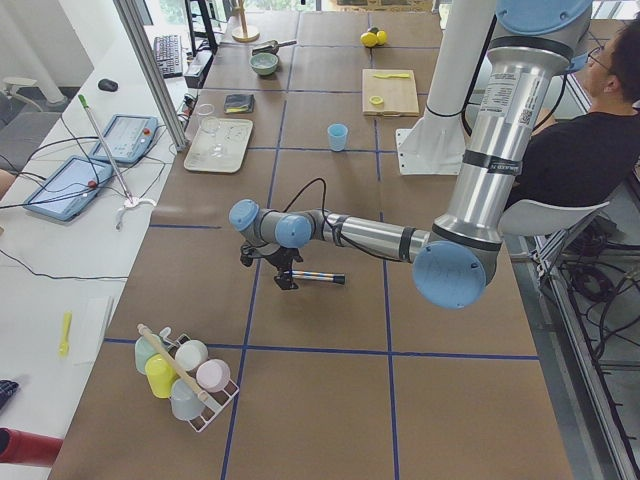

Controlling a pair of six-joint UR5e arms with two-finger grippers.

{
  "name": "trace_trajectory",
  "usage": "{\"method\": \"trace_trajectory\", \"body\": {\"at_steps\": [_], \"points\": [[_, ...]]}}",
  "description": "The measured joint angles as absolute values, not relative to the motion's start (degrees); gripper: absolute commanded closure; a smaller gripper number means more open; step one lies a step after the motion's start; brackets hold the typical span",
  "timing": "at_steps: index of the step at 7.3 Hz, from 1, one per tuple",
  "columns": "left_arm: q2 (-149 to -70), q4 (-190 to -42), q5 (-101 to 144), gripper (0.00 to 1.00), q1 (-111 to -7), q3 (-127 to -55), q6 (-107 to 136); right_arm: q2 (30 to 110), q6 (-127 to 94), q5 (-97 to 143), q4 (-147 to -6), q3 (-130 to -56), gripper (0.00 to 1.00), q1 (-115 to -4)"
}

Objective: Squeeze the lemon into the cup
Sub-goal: 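Lower the left gripper onto the metal muddler and grasp it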

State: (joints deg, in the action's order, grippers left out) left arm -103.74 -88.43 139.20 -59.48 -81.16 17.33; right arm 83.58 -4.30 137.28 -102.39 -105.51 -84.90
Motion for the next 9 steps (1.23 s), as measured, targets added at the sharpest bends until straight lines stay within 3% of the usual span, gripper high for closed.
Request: {"method": "trace_trajectory", "body": {"at_steps": [1,3,4,7,8,9], "points": [[-103.72,-89.03,139.18,0.19,-59.41,-80.87,17.62,83.58,-4.31,137.28,-102.39,-105.53,0.0,-84.9],[-103.73,-89.41,139.21,0.64,-59.36,-80.86,19.01,83.58,-4.31,137.23,-102.39,-105.53,0.0,-84.9],[-103.76,-89.45,139.21,0.75,-59.37,-80.94,19.67,83.57,-4.33,137.21,-102.39,-105.52,0.0,-84.9],[-103.87,-89.48,139.21,0.75,-59.12,-81.09,20.19,83.45,-4.32,137.17,-102.39,-105.4,0.0,-84.9],[-103.88,-89.48,139.21,0.59,-59.02,-81.1,20.21,83.46,-4.29,137.19,-102.39,-105.39,0.0,-84.9],[-103.88,-89.47,139.23,0.25,-58.98,-81.09,20.21,83.48,-4.25,137.19,-102.39,-105.38,0.0,-84.9]]}}
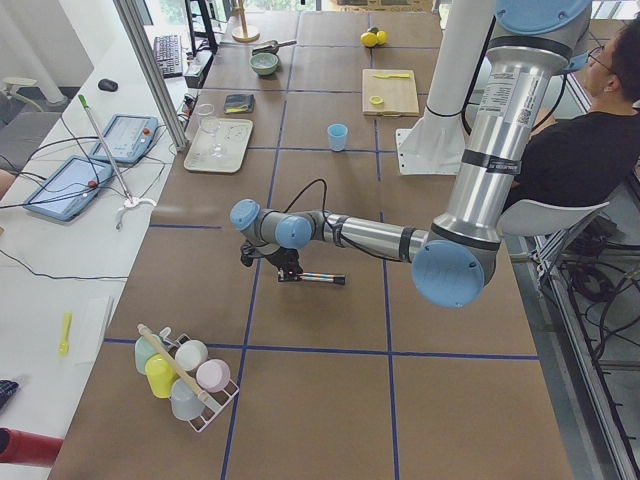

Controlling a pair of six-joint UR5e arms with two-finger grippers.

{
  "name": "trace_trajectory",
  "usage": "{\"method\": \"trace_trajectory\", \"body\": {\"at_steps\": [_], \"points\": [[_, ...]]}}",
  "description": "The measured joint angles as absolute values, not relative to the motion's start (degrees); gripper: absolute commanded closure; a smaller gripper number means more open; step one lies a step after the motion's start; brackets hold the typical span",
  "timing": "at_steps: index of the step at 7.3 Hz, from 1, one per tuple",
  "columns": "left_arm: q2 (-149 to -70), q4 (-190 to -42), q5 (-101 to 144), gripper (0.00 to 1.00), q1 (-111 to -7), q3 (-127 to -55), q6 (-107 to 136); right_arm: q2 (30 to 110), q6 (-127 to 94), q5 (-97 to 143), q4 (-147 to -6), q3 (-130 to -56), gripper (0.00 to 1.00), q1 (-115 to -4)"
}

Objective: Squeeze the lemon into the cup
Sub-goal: 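Lower the left gripper onto the metal muddler and grasp it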

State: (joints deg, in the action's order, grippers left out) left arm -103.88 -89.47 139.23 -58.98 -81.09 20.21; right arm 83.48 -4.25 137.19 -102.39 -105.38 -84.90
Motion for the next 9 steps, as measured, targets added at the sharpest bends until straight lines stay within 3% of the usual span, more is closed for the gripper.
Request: {"method": "trace_trajectory", "body": {"at_steps": [1,5,6,7,8,9], "points": [[-103.85,-89.47,139.16,0.21,-58.82,-81.12,20.2,83.52,-4.25,137.2,-102.39,-105.38,0.0,-84.9],[-103.84,-90.37,139.13,0.25,-58.38,-80.79,20.27,83.58,-4.45,137.2,-102.39,-105.43,0.0,-84.9],[-103.79,-90.78,139.13,0.49,-58.14,-80.62,20.29,83.58,-4.49,137.2,-102.39,-105.48,0.0,-84.9],[-103.72,-90.96,139.13,0.83,-57.96,-80.58,20.3,83.58,-4.54,137.2,-102.39,-105.55,0.0,-84.9],[-103.65,-91.0,139.13,1.0,-57.88,-80.6,20.3,83.57,-4.58,137.2,-102.39,-105.59,0.0,-84.9],[-103.43,-91.01,139.13,1.0,-57.86,-80.69,20.26,83.55,-4.62,137.2,-102.39,-105.67,0.0,-84.9]]}}
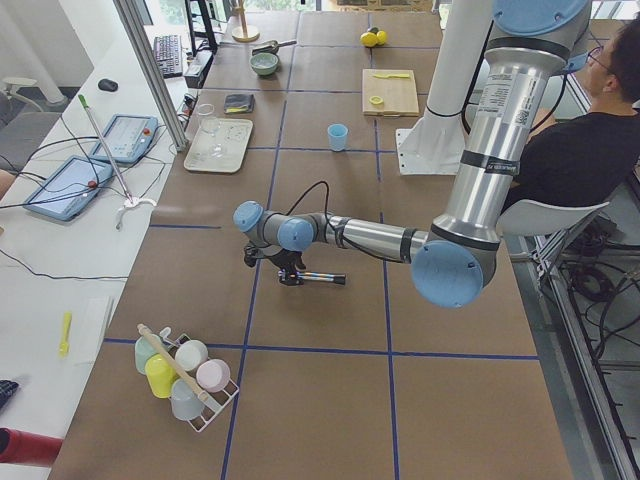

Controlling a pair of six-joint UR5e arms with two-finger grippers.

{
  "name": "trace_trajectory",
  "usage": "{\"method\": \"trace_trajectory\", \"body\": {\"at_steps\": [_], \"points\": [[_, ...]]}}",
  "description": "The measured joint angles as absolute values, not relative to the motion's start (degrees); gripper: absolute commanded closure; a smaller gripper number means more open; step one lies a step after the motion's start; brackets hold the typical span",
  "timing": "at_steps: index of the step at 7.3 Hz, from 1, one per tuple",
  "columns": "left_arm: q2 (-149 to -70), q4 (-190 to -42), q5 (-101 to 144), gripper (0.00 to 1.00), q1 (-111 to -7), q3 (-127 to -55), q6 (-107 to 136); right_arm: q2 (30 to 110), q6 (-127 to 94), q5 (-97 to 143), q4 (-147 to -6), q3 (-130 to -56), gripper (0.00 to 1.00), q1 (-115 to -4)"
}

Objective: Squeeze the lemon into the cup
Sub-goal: 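Lower the left gripper onto the metal muddler and grasp it, then lift the muddler with the left gripper and carry it over the blue cup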

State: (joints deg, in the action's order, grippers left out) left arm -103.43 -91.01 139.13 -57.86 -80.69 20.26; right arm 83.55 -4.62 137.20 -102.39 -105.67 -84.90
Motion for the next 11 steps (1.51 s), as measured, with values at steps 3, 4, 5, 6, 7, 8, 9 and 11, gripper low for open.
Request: {"method": "trace_trajectory", "body": {"at_steps": [3,4,5,6,7,8,9,11], "points": [[-102.75,-90.6,137.86,1.0,-58.36,-85.5,20.21,83.56,-4.68,137.2,-102.39,-106.07,0.0,-85.03],[-102.29,-89.3,135.31,1.0,-59.04,-91.13,20.26,83.55,-4.73,137.2,-102.39,-106.33,0.0,-85.05],[-101.98,-87.46,131.65,1.0,-59.8,-98.36,20.29,83.56,-4.77,137.2,-102.41,-106.55,0.0,-85.07],[-102.48,-86.42,127.06,1.0,-60.3,-105.33,20.36,83.56,-4.77,137.21,-102.43,-106.67,0.0,-85.08],[-104.04,-86.02,122.95,1.0,-60.52,-110.21,20.61,83.55,-4.77,137.33,-102.45,-106.71,0.0,-85.07],[-107.54,-85.96,120.2,1.0,-60.51,-112.95,22.2,83.59,-4.81,137.63,-102.56,-106.82,0.0,-85.08],[-112.05,-86.74,117.94,1.0,-59.85,-114.21,25.8,83.66,-4.82,138.38,-102.71,-106.98,0.0,-85.08],[-116.99,-94.13,112.57,1.0,-55.39,-116.13,34.43,84.03,-4.83,139.84,-102.7,-107.07,0.0,-85.08]]}}
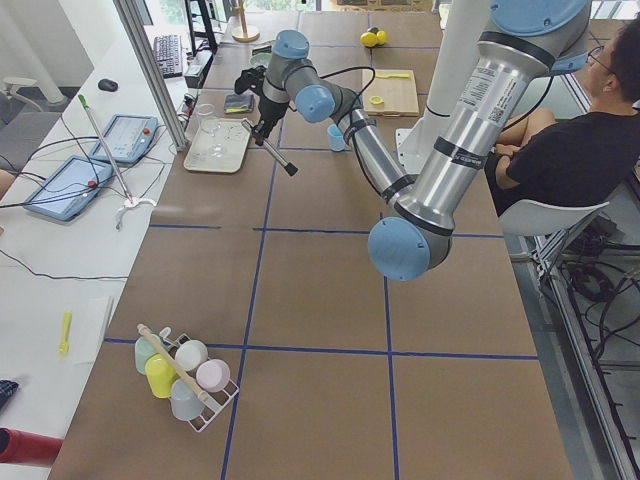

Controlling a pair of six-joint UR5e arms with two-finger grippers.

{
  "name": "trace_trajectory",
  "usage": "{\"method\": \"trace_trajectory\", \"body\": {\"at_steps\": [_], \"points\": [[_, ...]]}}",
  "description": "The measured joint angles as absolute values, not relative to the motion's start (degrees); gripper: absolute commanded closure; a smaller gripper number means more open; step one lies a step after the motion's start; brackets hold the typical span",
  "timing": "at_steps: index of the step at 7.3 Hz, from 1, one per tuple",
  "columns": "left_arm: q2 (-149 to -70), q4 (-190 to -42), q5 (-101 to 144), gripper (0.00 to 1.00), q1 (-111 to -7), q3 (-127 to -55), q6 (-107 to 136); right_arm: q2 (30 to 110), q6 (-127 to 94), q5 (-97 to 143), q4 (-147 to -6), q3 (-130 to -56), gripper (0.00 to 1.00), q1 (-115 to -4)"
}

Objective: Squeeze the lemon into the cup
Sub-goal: 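Lift the muddler with the left gripper and carry it over the blue cup, then press the muddler down into the blue cup onto the lemon slice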

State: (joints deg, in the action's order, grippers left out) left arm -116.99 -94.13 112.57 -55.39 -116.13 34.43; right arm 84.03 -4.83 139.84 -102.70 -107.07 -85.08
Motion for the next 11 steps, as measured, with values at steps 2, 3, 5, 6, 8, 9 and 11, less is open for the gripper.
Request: {"method": "trace_trajectory", "body": {"at_steps": [2,3,5,6,8,9,11], "points": [[-117.55,-107.14,103.21,1.0,-47.69,-118.42,43.65,84.2,-4.8,139.96,-102.61,-107.11,0.0,-85.08],[-117.55,-112.98,96.8,1.0,-42.4,-119.07,47.31,84.24,-4.81,140.01,-102.68,-107.13,0.0,-85.08],[-117.67,-124.25,85.09,1.0,-31.85,-118.88,51.68,84.42,-4.77,140.08,-102.82,-107.01,0.0,-85.08],[-117.89,-126.95,80.64,1.0,-27.87,-118.65,52.13,84.49,-4.76,140.09,-102.85,-106.93,0.0,-85.08],[-117.86,-132.87,63.67,1.0,-18.51,-114.06,52.16,84.57,-4.78,140.13,-102.91,-106.96,0.0,-85.11],[-117.88,-137.08,58.34,1.0,-15.33,-111.04,51.97,84.63,-4.78,140.12,-102.92,-106.96,0.0,-85.23],[-117.89,-139.91,55.42,1.0,-12.16,-108.74,51.16,85.13,-4.77,140.1,-102.74,-107.0,0.0,-85.59]]}}
